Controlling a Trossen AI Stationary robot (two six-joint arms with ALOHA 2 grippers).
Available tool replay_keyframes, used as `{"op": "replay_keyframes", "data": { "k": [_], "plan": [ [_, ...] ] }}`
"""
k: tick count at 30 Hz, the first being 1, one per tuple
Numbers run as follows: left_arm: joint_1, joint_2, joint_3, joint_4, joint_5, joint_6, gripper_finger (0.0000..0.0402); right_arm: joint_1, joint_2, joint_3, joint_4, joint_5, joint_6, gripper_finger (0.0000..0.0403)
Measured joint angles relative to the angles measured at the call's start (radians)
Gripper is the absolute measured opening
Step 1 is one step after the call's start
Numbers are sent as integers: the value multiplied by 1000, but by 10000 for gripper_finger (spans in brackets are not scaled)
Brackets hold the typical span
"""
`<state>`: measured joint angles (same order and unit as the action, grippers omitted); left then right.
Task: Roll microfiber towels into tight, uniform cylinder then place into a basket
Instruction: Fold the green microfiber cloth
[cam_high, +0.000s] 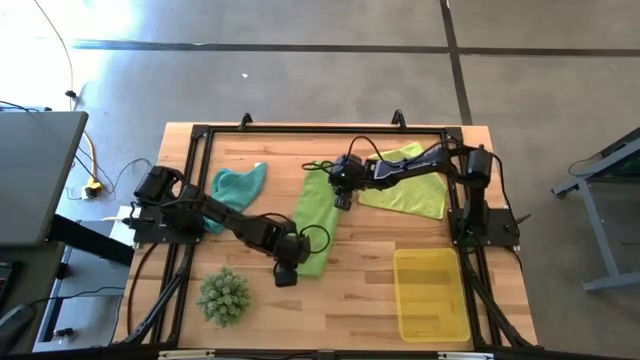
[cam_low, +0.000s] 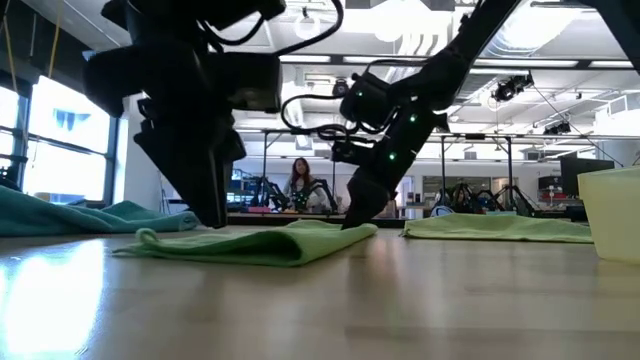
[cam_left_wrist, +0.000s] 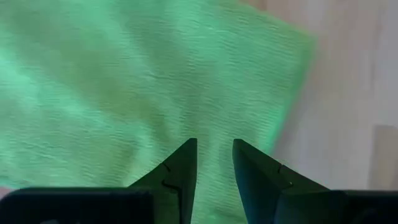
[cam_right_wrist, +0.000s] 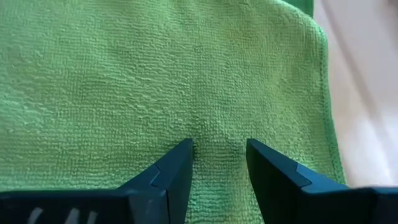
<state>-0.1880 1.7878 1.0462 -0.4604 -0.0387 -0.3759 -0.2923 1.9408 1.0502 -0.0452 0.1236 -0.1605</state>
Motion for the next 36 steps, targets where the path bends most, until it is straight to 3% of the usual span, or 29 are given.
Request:
{"op": "replay_keyframes", "data": {
  "k": [6,11,16,20,26,36],
  "plan": [
    [-3,0,0,23,-8,-1,94,-29,4,-3,109,-13,-168,145],
    [-1,0,0,16,-66,86,94,-28,-22,-3,88,-20,-194,145],
    [6,0,0,7,-116,100,94,27,-121,-3,-49,-28,-108,145],
    [19,0,0,-17,-117,100,94,83,-156,-3,-95,-78,52,145],
    [56,-1,-4,-64,-123,24,94,156,-114,-2,-83,-67,185,145],
    [29,-1,-4,-65,-96,-43,94,168,-25,-1,-80,4,183,145]
  ]
}}
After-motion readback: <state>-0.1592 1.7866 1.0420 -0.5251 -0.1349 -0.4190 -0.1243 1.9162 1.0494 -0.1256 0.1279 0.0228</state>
